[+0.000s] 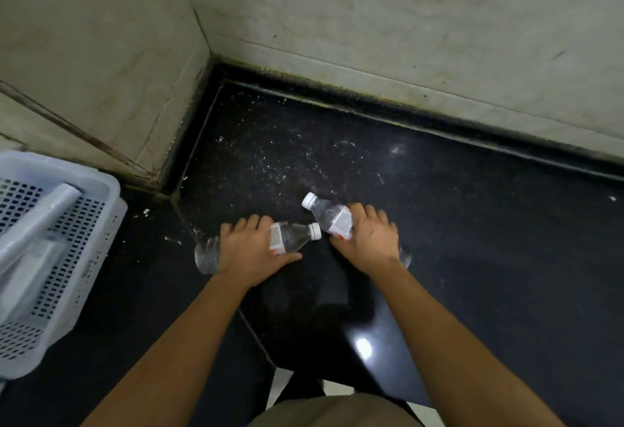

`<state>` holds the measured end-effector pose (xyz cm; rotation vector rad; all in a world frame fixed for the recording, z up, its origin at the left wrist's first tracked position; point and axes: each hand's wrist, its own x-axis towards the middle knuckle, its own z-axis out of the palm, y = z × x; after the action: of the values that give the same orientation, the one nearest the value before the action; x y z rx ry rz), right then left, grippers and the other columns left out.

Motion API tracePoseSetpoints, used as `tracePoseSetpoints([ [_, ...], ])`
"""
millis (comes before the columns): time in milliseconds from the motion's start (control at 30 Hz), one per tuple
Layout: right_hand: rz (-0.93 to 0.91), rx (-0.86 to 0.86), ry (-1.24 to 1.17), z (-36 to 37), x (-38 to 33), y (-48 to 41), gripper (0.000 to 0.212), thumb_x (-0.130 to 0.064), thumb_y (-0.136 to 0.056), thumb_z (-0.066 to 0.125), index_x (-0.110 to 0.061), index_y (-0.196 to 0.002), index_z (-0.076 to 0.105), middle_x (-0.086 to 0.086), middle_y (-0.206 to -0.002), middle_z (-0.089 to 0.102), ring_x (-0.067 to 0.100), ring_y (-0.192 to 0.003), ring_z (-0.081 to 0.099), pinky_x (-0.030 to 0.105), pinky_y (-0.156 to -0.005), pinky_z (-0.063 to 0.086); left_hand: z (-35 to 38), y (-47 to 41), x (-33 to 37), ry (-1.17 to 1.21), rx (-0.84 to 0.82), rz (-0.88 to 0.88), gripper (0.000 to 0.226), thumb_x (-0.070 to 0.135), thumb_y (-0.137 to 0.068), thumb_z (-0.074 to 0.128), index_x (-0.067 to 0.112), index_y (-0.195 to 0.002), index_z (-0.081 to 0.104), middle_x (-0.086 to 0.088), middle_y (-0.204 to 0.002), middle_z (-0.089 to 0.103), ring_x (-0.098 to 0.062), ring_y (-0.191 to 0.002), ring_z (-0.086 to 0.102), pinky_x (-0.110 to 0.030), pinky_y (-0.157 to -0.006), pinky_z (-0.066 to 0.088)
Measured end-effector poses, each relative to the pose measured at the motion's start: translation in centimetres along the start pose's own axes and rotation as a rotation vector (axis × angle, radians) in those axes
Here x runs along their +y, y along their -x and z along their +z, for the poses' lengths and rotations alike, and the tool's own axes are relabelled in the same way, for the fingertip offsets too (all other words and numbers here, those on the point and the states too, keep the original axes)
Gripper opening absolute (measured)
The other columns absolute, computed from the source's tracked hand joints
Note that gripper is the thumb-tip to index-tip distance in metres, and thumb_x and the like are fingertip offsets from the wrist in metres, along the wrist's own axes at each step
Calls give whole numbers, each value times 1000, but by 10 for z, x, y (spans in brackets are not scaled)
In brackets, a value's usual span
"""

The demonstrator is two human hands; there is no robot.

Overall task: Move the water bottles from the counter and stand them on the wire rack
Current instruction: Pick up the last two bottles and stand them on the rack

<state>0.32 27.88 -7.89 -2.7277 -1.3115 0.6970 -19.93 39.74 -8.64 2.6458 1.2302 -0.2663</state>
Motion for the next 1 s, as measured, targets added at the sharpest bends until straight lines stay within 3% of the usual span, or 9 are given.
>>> tracePoseSetpoints([
  [100,161,100,-264,5,15,34,72,-60,-81,69,-30,-143,48,0,-130,60,28,-119,54,44,-97,47,-3,12,17,165,-17,30,85,94,-59,46,27,-109,63,6,-103,68,-22,-97,66,-40,-85,44],
  [167,239,211,-545,1,26,58,72,-59,-77,75,-37,-141,49,-7,-128,62,21,-117,56,41,-98,48,-16,16,33,405,-68,-12,77,88,-63,56,31,-116,60,9,-109,68,-19,-100,65,-38,-89,49],
  [333,400,485,-1095,-46,55,107,54,-43,-76,86,-41,-122,57,-20,-106,71,-6,-98,66,24,-92,53,-55,23,99,1079,-67,-150,57,79,-72,56,29,-99,64,7,-91,73,-16,-88,71,-33,-77,54],
  [400,388,584,-1189,-72,71,125,57,-44,-76,87,-35,-126,59,-16,-107,72,-2,-100,68,27,-94,54,-76,28,136,1313,-96,-111,48,67,-82,63,26,-106,65,1,-95,74,-19,-90,73,-30,-75,55],
  [500,333,722,-1270,-116,98,159,61,-53,-71,84,-30,-122,61,-10,-107,73,11,-102,70,38,-95,56,-113,40,187,1579,-153,17,50,54,-87,65,13,-117,63,-7,-98,74,-19,-87,73,-27,-70,56],
  [633,239,867,-1418,-173,140,218,51,-41,-75,81,-21,-119,64,-4,-103,75,12,-95,71,35,-87,56,-166,66,256,1887,-289,184,37,50,-88,61,16,-102,65,0,-77,67,-14,-67,66,-29,-61,54],
  [767,187,973,-1582,-206,186,280,50,-40,-72,78,-15,-114,67,-1,-95,72,13,-87,69,31,-77,54,-199,96,325,2015,-406,335,38,60,-91,55,22,-96,59,4,-78,53,-15,-69,52,-35,-66,42],
  [900,133,1091,-1597,-217,240,354,55,-50,-63,78,-19,-107,68,1,-91,72,19,-85,69,33,-76,57,-207,146,392,1988,-477,464,54,64,-77,70,20,-105,55,-1,-81,49,-20,-72,49,-37,-68,41],
  [1000,139,1180,-1571,-212,285,417,53,-52,-64,79,-21,-106,68,3,-92,73,22,-86,69,41,-83,58,-202,200,444,1896,-401,553,55,63,-75,71,20,-105,58,2,-81,56,-16,-72,55,-34,-67,44],
])
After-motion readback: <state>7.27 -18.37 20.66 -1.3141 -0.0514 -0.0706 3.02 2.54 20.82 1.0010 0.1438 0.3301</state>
